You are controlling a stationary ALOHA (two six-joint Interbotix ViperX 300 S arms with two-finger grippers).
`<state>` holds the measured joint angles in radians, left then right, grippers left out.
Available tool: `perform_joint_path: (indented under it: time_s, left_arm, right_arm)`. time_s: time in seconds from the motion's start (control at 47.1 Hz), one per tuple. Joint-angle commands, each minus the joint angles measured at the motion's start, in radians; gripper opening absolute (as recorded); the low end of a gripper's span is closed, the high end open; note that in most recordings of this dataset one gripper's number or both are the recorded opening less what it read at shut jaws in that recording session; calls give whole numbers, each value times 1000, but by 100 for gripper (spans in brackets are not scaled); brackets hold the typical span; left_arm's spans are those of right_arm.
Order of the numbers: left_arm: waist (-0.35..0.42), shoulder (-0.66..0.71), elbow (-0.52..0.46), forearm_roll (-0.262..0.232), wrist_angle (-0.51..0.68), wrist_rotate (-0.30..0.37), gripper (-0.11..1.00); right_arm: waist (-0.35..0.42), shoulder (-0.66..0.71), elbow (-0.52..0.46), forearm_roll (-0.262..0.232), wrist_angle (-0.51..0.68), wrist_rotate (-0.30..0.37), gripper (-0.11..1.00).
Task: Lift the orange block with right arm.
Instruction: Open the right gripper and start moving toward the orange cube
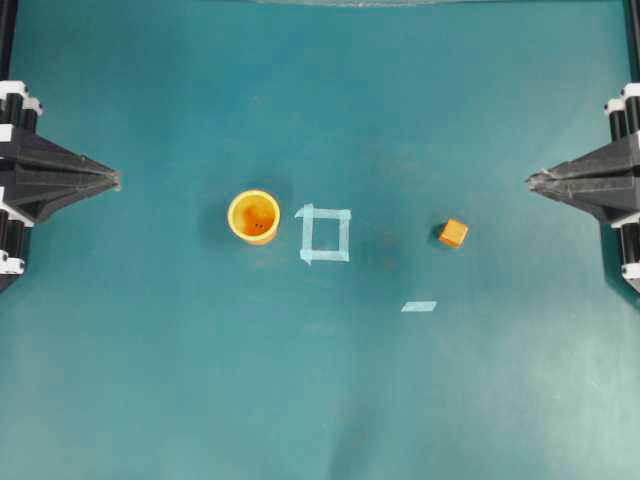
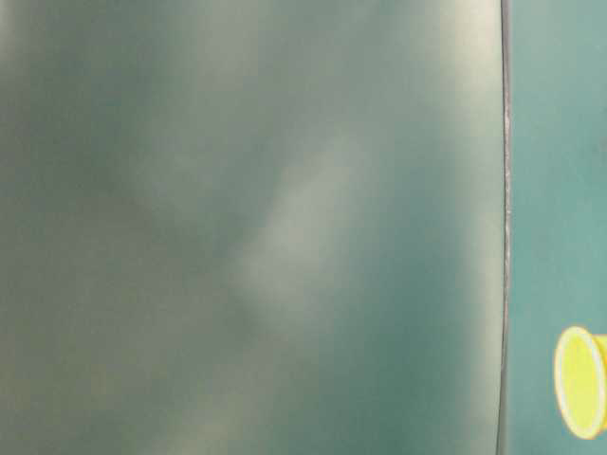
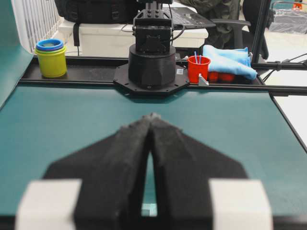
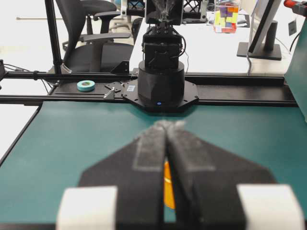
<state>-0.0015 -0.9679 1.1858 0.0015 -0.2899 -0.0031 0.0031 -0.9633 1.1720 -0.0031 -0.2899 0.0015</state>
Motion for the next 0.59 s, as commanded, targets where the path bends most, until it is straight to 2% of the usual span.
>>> perform_joint_path:
  time_s: [0.0, 0.297, 0.573]
  left_arm:
    - [3, 12, -38, 8, 11, 11, -1]
    - [3, 12, -52, 9, 32, 11, 0]
    - [3, 14, -54, 8, 34, 11, 0]
  right_arm:
    - [-8, 8, -28, 9, -2, 14, 0]
    - [-11, 71, -126, 18, 183, 25, 0]
    - [-11, 137, -195, 18, 242, 54, 0]
